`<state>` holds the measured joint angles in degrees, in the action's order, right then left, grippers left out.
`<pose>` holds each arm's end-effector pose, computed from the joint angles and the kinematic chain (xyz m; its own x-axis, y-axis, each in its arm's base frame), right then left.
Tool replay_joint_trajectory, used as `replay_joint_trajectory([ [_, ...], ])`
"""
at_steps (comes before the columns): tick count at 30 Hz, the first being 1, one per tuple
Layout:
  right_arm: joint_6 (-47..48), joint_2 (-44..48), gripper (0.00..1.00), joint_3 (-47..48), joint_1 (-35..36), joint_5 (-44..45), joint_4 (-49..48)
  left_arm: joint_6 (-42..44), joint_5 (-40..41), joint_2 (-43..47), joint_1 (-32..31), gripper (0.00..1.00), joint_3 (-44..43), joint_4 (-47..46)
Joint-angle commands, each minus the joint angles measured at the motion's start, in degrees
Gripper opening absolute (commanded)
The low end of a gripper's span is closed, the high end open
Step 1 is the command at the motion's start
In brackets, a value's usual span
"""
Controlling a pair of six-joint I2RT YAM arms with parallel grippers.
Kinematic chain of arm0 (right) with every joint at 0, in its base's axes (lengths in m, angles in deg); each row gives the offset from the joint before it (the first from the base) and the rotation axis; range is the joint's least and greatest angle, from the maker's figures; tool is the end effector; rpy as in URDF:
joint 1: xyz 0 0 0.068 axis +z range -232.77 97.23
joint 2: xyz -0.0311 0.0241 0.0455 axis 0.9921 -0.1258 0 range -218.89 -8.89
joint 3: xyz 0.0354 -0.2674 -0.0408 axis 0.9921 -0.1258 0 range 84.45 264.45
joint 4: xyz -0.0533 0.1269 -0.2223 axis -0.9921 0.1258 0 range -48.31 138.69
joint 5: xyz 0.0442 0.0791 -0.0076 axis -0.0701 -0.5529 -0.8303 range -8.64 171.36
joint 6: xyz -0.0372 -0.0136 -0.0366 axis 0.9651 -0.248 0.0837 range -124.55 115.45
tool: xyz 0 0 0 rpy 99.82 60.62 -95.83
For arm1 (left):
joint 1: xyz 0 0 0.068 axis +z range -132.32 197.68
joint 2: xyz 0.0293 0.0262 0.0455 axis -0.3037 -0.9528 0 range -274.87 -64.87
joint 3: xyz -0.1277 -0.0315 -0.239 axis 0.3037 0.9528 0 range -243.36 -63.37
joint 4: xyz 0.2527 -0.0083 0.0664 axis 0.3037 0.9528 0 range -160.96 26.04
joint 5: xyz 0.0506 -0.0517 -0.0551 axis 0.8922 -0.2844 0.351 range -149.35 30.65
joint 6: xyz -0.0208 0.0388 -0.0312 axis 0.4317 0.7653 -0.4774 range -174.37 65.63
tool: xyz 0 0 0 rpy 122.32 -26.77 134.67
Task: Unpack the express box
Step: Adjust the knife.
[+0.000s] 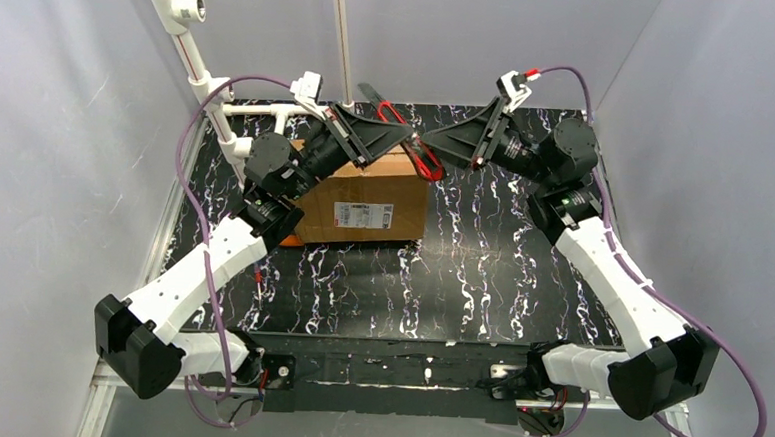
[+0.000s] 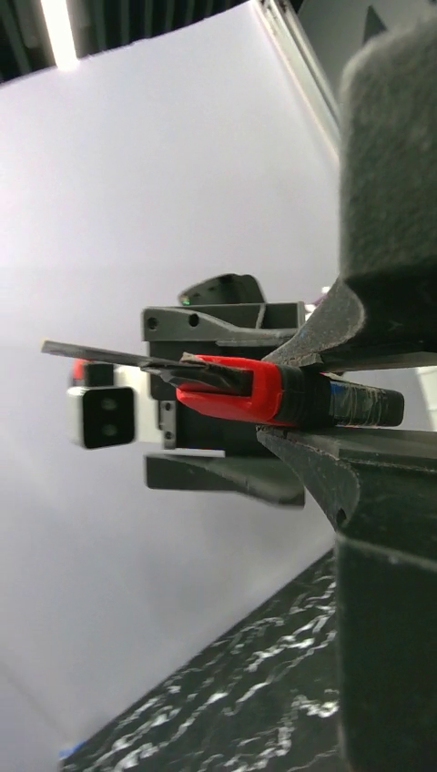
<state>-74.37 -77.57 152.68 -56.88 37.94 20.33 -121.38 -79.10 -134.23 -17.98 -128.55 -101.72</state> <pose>0.2256 0.1368 0.4531 -0.7292 0.4038 -0.5525 -0.6101 -0.0177 0.7922 0.2138 -0.1682 0.4506 -0.5891 -0.6436 -0.4886 0.6450 -0.0102 -0.7641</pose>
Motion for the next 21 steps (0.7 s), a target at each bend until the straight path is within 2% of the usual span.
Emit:
replay_joint_trajectory([
  [1, 1.2, 3.4, 0.84, -1.1, 1.6, 13.1, -2.1, 1.9, 8.2, 2.6, 0.6, 0.00, -1.0, -9.6],
  [4, -0.5, 2.9, 0.87, -3.2, 4.5, 17.3, -7.5, -0.1, 12.1, 1.6, 0.6, 0.00, -0.9, -12.9],
  [10, 0.7, 4.7, 0.80, -7.3, 9.5, 29.7, -14.5, -3.7, 20.4, 0.5, 0.4, 0.00, 2.0, -18.5],
  [13, -2.5, 2.8, 0.71, -8.0, 11.4, 33.1, -19.6, -4.6, 22.5, -0.4, 0.3, 0.00, 2.4, -20.8],
  [16, -3.4, -0.1, 0.67, -5.7, 13.4, 34.6, -22.3, -4.0, 23.6, -0.4, 0.3, 0.00, 2.9, -21.9],
  [19, -3.9, -1.4, 0.57, -5.5, 16.2, 39.5, -24.3, -3.2, 25.0, 0.1, 0.2, 0.00, 3.7, -22.7],
  [21, -4.0, -2.9, 0.55, -4.8, 17.7, 41.1, -25.9, -3.3, 25.9, 0.3, 0.1, 0.00, 4.4, -23.2],
])
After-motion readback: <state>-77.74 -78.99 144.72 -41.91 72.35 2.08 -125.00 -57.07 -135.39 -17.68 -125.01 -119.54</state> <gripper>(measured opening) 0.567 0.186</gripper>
